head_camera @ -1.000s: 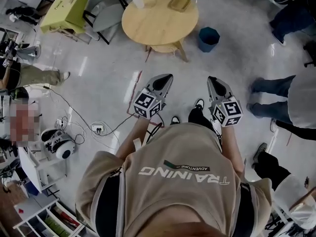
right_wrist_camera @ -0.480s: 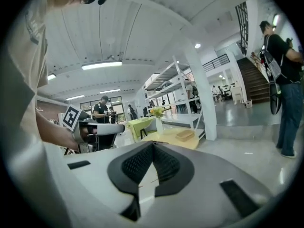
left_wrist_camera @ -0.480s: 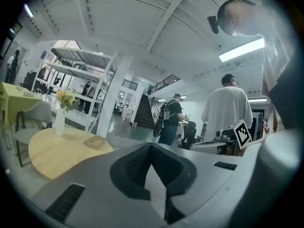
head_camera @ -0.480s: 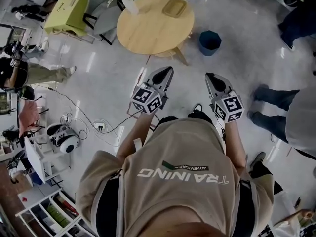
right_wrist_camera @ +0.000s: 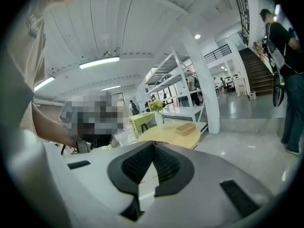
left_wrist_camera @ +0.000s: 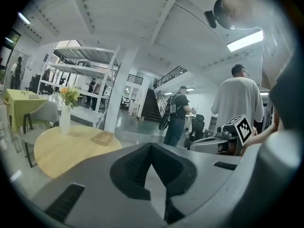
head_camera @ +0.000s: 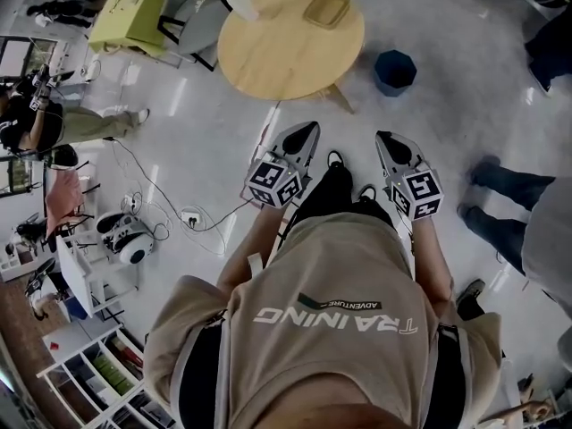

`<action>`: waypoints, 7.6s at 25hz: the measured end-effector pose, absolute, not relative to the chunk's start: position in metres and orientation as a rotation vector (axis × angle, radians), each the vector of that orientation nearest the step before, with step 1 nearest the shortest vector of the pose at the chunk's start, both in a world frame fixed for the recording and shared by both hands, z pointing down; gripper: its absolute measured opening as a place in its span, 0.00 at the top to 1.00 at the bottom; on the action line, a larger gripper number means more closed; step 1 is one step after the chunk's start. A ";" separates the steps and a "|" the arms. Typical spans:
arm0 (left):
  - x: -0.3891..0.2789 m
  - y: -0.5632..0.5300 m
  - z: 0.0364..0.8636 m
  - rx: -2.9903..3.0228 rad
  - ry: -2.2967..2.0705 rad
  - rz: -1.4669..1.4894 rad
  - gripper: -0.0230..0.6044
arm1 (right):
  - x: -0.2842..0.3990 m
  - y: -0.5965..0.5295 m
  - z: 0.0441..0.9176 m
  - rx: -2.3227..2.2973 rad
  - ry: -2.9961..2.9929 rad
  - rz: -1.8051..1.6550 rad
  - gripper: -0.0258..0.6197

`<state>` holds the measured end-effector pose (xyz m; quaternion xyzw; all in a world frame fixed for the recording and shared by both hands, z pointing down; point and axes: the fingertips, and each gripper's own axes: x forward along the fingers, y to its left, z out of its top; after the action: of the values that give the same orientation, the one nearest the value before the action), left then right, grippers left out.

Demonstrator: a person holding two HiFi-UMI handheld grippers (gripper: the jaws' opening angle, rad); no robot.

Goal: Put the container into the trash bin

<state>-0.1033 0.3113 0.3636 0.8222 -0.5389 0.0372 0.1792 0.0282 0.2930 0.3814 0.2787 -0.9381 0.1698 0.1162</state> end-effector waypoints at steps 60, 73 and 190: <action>-0.155 -0.115 0.450 2.241 -1.468 0.482 0.95 | -0.001 -0.102 0.441 0.891 -2.630 0.464 0.96; -0.176 -0.133 0.563 2.084 -1.269 0.771 0.82 | -0.007 -0.120 0.438 0.923 -2.559 0.499 0.96; -0.118 -0.072 1.112 1.563 -0.781 1.100 0.92 | 0.021 -0.114 1.005 0.776 -2.092 1.106 0.96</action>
<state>-0.1180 -0.0725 1.1123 0.6500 -0.3246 0.4575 0.5126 0.0206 -0.1143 1.0051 0.2951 -0.7960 0.4208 0.3197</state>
